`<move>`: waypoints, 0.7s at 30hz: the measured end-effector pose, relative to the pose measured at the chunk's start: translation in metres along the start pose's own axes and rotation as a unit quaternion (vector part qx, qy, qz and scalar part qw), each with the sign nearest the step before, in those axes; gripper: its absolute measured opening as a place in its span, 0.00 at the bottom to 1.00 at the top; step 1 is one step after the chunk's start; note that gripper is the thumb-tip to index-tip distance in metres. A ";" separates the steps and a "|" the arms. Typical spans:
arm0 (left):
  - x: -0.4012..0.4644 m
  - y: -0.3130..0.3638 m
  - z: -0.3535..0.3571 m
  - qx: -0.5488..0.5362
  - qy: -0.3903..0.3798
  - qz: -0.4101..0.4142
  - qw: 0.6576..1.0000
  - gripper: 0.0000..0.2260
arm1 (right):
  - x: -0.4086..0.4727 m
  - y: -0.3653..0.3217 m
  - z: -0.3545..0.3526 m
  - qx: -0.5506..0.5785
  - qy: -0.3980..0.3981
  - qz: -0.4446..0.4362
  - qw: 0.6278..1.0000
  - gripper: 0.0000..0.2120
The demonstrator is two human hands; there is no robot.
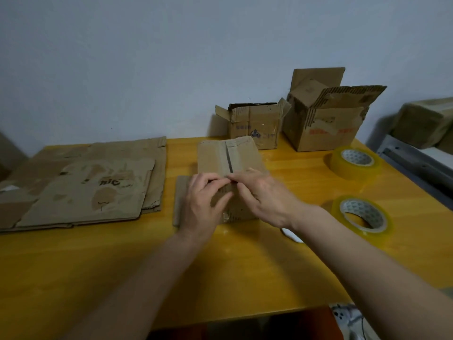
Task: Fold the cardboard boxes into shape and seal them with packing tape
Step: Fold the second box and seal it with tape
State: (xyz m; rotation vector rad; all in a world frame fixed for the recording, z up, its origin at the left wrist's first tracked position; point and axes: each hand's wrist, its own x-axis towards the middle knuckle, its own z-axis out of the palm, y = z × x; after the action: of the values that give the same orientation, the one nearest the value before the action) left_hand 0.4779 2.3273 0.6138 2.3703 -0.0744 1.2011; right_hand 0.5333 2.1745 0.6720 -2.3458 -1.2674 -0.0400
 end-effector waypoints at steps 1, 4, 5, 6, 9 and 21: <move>0.002 0.001 0.002 -0.013 0.012 -0.010 1.000 0.10 | 0.006 0.002 0.000 -0.027 -0.017 -0.004 0.999 0.18; 0.006 0.000 0.005 -0.039 0.026 -0.019 0.999 0.07 | 0.027 0.007 0.000 -0.079 -0.059 0.017 0.995 0.20; 0.006 -0.001 0.005 -0.045 0.026 -0.017 0.998 0.07 | 0.035 0.008 -0.001 -0.086 -0.069 0.025 0.994 0.21; 0.006 -0.002 0.005 -0.052 0.023 -0.014 0.998 0.07 | 0.043 0.010 -0.001 -0.094 -0.079 0.032 0.992 0.22; 0.008 -0.003 0.003 -0.076 0.006 -0.010 0.997 0.07 | 0.064 0.016 -0.002 -0.117 -0.105 0.054 0.986 0.23; 0.011 -0.010 0.007 -0.091 -0.010 -0.004 0.996 0.09 | 0.129 0.051 0.010 -0.193 -0.124 0.058 0.972 0.25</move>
State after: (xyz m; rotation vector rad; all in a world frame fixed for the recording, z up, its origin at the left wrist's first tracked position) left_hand 0.4929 2.3354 0.6150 2.2213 -0.1731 1.1161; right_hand 0.6457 2.2562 0.6750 -2.8298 -1.3309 0.0510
